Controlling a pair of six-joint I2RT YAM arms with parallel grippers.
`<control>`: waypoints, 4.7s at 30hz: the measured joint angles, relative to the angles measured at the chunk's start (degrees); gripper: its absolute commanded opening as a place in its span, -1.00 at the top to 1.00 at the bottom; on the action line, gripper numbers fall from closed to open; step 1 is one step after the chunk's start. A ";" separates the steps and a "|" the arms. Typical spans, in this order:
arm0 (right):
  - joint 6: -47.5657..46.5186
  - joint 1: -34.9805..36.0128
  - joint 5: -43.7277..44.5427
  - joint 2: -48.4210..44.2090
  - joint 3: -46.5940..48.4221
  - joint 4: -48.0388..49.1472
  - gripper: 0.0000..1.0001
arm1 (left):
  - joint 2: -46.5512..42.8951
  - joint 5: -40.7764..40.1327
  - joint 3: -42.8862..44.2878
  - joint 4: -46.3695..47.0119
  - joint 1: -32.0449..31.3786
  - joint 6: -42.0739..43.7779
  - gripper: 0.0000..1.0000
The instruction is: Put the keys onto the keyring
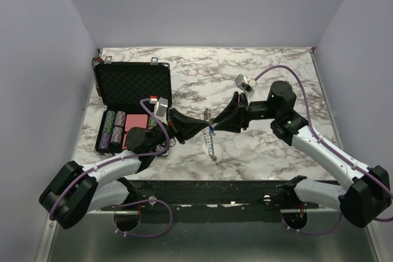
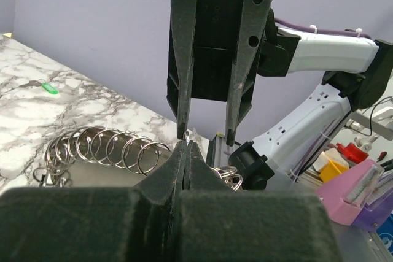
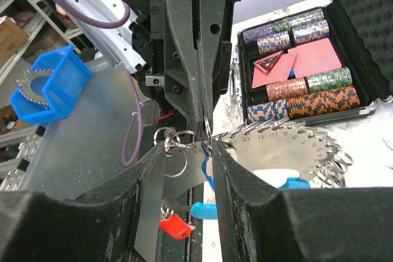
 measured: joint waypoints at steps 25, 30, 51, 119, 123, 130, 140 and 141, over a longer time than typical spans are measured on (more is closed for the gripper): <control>0.11 0.46 0.20 1.36 -0.61 2.71 0.12 | 1.55 1.01 1.40 0.83 0.17 -1.95 1.00; 0.04 0.46 0.57 1.60 -0.61 3.02 0.12 | 1.99 1.14 1.70 0.83 0.37 -2.27 1.00; 3.85 -0.79 -2.99 1.09 -0.28 8.76 0.14 | -0.11 1.16 1.70 1.11 0.35 -1.55 1.00; -63.54 3.19 13.51 11.78 28.17 -64.46 0.99 | -0.09 8.85 33.00 -75.17 -4.83 51.89 0.24; -63.17 3.21 13.51 11.78 28.22 -64.46 0.99 | 1.86 7.32 33.75 -75.14 -6.12 52.68 0.46; -62.27 3.32 13.49 12.02 28.24 -64.46 0.99 | 2.51 4.76 33.75 -75.84 -7.17 53.96 0.99; -59.98 3.30 13.46 12.00 28.22 -64.06 0.46 | 2.03 2.93 33.38 -75.54 -7.54 54.21 1.00; -59.10 3.30 13.22 11.96 28.15 -63.34 0.38 | 1.36 2.38 32.44 -74.49 -7.54 53.88 1.00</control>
